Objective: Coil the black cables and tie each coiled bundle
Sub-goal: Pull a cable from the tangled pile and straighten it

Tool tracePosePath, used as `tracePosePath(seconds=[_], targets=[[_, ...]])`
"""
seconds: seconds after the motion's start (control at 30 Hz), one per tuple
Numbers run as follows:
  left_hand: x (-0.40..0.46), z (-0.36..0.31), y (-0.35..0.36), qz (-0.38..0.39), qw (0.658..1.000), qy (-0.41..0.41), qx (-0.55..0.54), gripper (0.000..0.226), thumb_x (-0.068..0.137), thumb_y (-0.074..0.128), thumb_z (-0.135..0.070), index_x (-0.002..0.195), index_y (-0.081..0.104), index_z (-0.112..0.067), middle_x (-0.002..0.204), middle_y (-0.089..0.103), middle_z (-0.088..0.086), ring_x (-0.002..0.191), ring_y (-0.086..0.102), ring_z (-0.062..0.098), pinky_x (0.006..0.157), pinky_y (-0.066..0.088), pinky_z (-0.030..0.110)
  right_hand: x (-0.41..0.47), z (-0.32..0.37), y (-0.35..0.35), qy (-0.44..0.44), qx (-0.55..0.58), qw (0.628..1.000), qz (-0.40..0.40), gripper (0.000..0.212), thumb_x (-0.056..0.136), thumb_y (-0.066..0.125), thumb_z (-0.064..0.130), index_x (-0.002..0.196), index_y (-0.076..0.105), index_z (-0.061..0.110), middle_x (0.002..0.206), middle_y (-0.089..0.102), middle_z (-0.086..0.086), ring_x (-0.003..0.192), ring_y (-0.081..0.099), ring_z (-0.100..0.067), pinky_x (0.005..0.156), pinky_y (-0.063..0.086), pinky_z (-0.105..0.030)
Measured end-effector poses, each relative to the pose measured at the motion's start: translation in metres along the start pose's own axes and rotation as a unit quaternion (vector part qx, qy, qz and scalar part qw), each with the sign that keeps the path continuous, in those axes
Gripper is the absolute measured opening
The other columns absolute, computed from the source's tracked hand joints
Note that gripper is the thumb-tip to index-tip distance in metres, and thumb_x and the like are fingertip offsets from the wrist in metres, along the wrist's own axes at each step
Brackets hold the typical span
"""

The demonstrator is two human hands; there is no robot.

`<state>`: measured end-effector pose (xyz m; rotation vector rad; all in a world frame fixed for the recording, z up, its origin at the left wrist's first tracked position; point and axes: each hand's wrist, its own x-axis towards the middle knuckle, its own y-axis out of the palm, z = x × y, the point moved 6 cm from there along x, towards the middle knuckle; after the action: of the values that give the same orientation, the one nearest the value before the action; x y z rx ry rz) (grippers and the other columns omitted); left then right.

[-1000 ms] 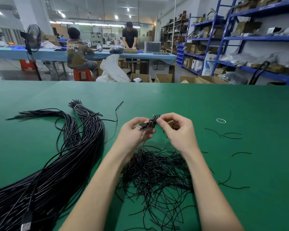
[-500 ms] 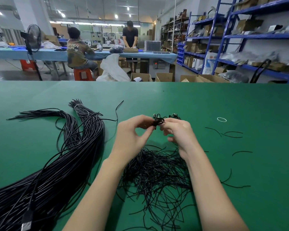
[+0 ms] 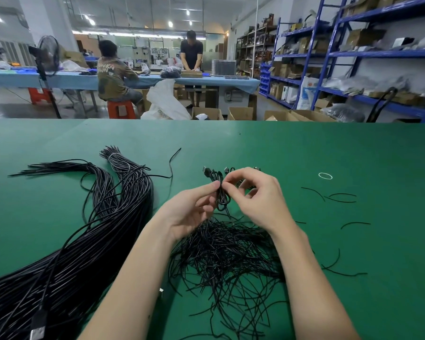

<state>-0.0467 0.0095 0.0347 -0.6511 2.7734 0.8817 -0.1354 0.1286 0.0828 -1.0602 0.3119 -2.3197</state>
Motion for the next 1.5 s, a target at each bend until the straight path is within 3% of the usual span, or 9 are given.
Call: tracePosePath(seconds=[0.2, 0.33, 0.53, 0.6, 0.8, 1.03, 1.23, 1.37, 1.5], targets=[[-0.002, -0.002, -0.003, -0.001, 1.0, 0.003, -0.009, 0.015, 0.066, 0.083, -0.017, 0.077, 0.078, -0.008, 0.063, 0.061, 0.001, 0.048, 0.054, 0.004, 0.048, 0.05, 0.012, 0.004, 0.008, -0.002, -0.037, -0.04, 0.998, -0.003, 0.008, 0.087, 0.076, 0.034, 0.082, 0.074, 0.028, 0.081, 0.069, 0.02, 0.059, 0.056, -0.012, 0.057, 0.041, -0.012], [-0.003, -0.015, 0.005, -0.024, 0.978, 0.17, 0.122, 0.02, 0.073, 0.082, -0.017, 0.09, 0.077, -0.008, 0.072, 0.067, -0.001, 0.062, 0.06, 0.007, 0.061, 0.052, 0.014, 0.004, -0.003, 0.003, 0.063, -0.015, 0.995, -0.078, 0.016, 0.087, 0.074, 0.025, 0.071, 0.071, 0.026, 0.059, 0.062, 0.016, 0.053, 0.052, -0.004, 0.055, 0.039, -0.012], [-0.035, -0.036, 0.027, -0.08, 0.649, 0.557, 0.511, 0.014, 0.087, 0.075, -0.007, 0.1, 0.077, -0.012, 0.09, 0.075, -0.004, 0.078, 0.069, 0.007, 0.077, 0.054, 0.018, -0.005, -0.034, 0.022, 0.317, 0.256, 0.913, -0.038, 0.022, 0.093, 0.067, 0.012, 0.073, 0.074, 0.016, 0.062, 0.063, 0.008, 0.058, 0.048, -0.008, 0.049, 0.041, -0.018], [-0.031, -0.036, 0.018, -0.082, 0.692, 0.525, 0.489, 0.015, 0.087, 0.075, -0.004, 0.1, 0.078, -0.011, 0.091, 0.075, -0.004, 0.082, 0.069, 0.005, 0.08, 0.056, 0.02, -0.002, -0.032, 0.018, 0.268, 0.18, 0.947, -0.001, 0.018, 0.095, 0.068, 0.02, 0.079, 0.076, 0.017, 0.066, 0.067, 0.008, 0.057, 0.051, -0.007, 0.053, 0.044, -0.022], [-0.002, -0.019, -0.001, -0.048, 0.981, 0.171, 0.075, 0.007, 0.094, 0.06, 0.001, 0.1, 0.064, 0.0, 0.093, 0.069, 0.016, 0.078, 0.071, 0.018, 0.077, 0.06, 0.025, 0.004, -0.015, 0.004, 0.097, -0.012, 0.994, -0.052, 0.015, 0.092, 0.071, 0.033, 0.077, 0.07, 0.032, 0.05, 0.051, 0.014, 0.051, 0.044, -0.003, 0.052, 0.035, -0.011], [-0.001, -0.005, 0.002, 0.027, 0.998, 0.037, 0.052, 0.022, 0.079, 0.073, -0.03, 0.086, 0.074, -0.008, 0.066, 0.061, -0.003, 0.051, 0.049, 0.004, 0.047, 0.041, 0.013, 0.002, -0.004, 0.009, 0.005, -0.034, 0.999, -0.01, 0.006, 0.089, 0.073, 0.033, 0.084, 0.07, 0.033, 0.086, 0.069, 0.021, 0.06, 0.055, -0.01, 0.061, 0.043, -0.021], [-0.003, -0.022, -0.006, -0.01, 0.947, 0.214, 0.241, 0.013, 0.083, 0.079, -0.021, 0.084, 0.078, -0.009, 0.074, 0.07, 0.005, 0.068, 0.061, 0.009, 0.065, 0.05, 0.015, -0.001, -0.025, 0.008, 0.204, 0.049, 0.978, 0.0, 0.013, 0.087, 0.077, 0.032, 0.076, 0.078, 0.026, 0.06, 0.066, 0.018, 0.052, 0.051, 0.0, 0.052, 0.04, -0.013], [-0.005, -0.025, -0.003, -0.024, 0.926, 0.247, 0.283, 0.016, 0.087, 0.077, -0.02, 0.089, 0.078, -0.004, 0.074, 0.073, 0.007, 0.068, 0.064, 0.009, 0.066, 0.052, 0.017, -0.014, -0.035, 0.023, 0.381, 0.287, 0.877, 0.051, 0.008, 0.09, 0.075, 0.02, 0.086, 0.077, 0.013, 0.067, 0.065, 0.006, 0.052, 0.047, -0.005, 0.042, 0.033, -0.015], [-0.004, -0.021, -0.008, -0.03, 0.953, 0.187, 0.236, 0.027, 0.089, 0.074, -0.023, 0.096, 0.075, 0.003, 0.072, 0.061, 0.006, 0.06, 0.054, 0.011, 0.062, 0.05, 0.016, -0.005, -0.021, 0.008, 0.212, 0.128, 0.964, 0.095, 0.008, 0.094, 0.073, 0.02, 0.098, 0.075, 0.026, 0.088, 0.076, 0.012, 0.059, 0.059, -0.006, 0.052, 0.045, -0.017]])
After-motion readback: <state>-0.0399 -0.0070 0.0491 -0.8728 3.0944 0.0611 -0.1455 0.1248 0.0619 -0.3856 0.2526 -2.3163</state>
